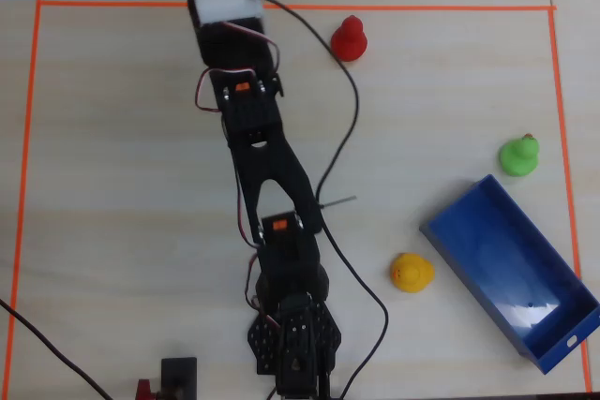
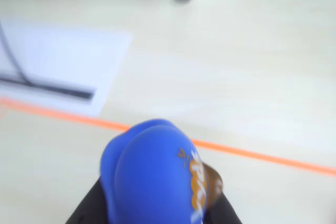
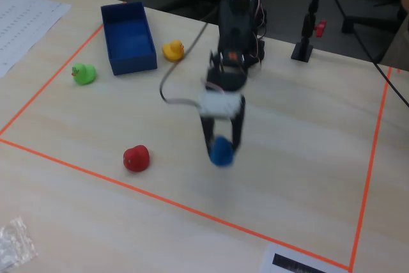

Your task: Grasp blue duck and put it into box.

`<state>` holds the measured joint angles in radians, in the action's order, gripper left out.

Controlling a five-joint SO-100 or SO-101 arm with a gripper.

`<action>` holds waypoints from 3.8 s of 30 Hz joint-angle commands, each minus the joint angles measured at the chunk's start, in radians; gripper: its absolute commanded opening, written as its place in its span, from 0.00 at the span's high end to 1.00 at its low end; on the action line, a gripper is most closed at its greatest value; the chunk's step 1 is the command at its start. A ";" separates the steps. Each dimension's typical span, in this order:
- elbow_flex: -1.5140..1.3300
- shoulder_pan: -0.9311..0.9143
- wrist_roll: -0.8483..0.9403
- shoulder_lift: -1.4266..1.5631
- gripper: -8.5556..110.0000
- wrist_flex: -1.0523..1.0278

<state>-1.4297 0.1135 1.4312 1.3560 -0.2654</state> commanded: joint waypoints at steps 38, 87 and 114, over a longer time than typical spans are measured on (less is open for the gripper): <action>-0.555 -1.491 0.499 0.213 0.78 -0.061; -1.609 -0.091 0.123 1.879 0.93 -1.086; -1.681 -0.124 0.138 1.956 0.92 -1.081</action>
<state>-3.0986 -0.0031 1.5601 3.3103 -1.3392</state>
